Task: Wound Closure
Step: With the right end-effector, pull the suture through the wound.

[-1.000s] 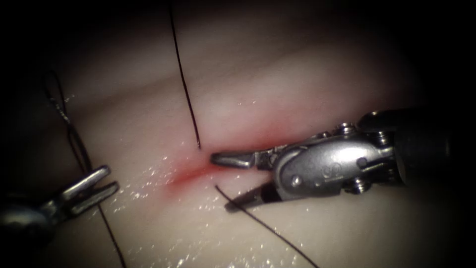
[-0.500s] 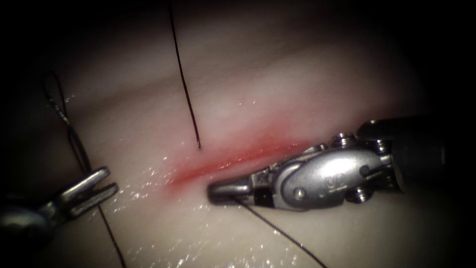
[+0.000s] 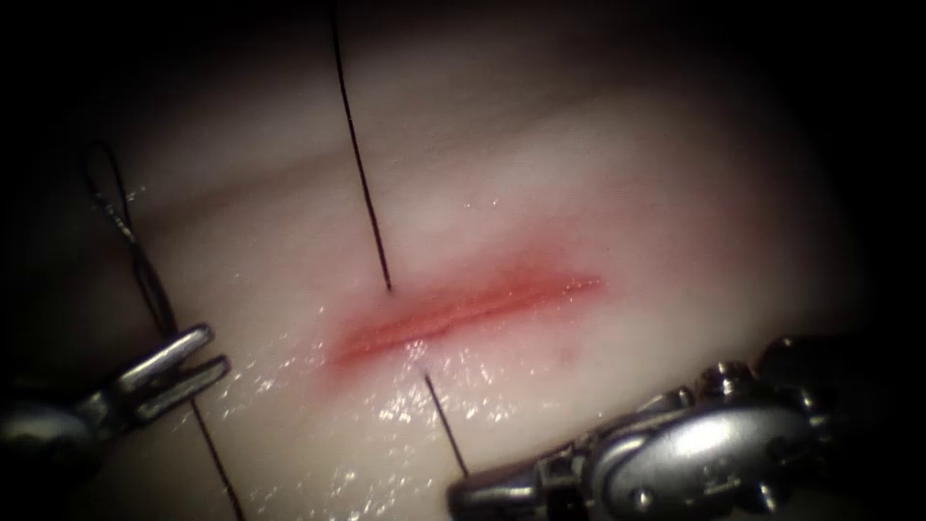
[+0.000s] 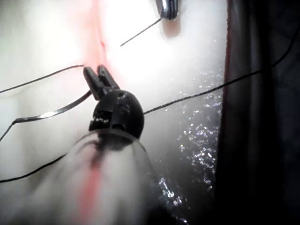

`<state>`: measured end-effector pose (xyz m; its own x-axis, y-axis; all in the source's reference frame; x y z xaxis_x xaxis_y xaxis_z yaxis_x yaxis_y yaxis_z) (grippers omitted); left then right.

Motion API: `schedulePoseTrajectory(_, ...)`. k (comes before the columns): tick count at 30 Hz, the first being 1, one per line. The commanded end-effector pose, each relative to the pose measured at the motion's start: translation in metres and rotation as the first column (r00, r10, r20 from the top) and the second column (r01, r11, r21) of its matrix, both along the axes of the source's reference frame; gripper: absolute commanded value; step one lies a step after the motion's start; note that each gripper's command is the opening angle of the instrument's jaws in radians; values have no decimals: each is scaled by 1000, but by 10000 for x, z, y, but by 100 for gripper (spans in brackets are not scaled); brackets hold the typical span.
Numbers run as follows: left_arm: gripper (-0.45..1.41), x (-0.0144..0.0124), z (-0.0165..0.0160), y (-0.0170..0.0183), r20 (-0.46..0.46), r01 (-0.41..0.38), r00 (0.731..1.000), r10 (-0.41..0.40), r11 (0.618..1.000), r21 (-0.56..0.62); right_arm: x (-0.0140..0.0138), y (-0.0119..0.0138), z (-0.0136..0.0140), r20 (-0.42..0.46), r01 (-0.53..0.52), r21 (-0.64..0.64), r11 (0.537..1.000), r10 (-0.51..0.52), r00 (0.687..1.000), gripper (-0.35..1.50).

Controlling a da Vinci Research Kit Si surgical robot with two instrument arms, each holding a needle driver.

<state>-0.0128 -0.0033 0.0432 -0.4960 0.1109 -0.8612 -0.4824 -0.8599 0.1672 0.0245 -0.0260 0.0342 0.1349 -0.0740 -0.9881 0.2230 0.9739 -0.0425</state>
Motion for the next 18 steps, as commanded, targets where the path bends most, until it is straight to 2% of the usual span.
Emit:
schedulePoseTrajectory(1,-45,-5,7,-3,1,-1,1000,1,1000,1,7,-21,-16,-10,29,-1,1000,-29,1000,-35)
schedulePoseTrajectory(2,-45,-5,7,-3,1,-1,1000,1,1000,1,6,-40,-37,-8,73,-8,997,-73,997,-35)
schedulePoseTrajectory(8,-45,-6,7,-3,2,-1,1000,1,1000,0,4,-88,-88,-57,169,-11,986,-169,984,-35)
schedulePoseTrajectory(12,-45,-7,7,-3,2,-1,1000,1,1000,0,4,-106,-110,-60,225,-17,974,-226,972,-35)
schedulePoseTrajectory(14,-45,-7,7,-3,2,-1,1000,1,1000,0,5,-105,-117,-64,226,-18,974,-227,972,-35)
schedulePoseTrajectory(15,-45,-7,7,-3,2,-1,1000,1,1000,0,4,-102,-118,-76,217,-8,976,-217,973,-27)
schedulePoseTrajectory(17,-45,-7,7,-3,2,-1,1000,1,1000,0,3,-92,-117,-78,156,0,988,-156,985,54)
schedulePoseTrajectory(18,-45,-7,7,-3,2,-1,1000,1,1000,0,2,-76,-113,-60,78,29,997,-76,995,108)
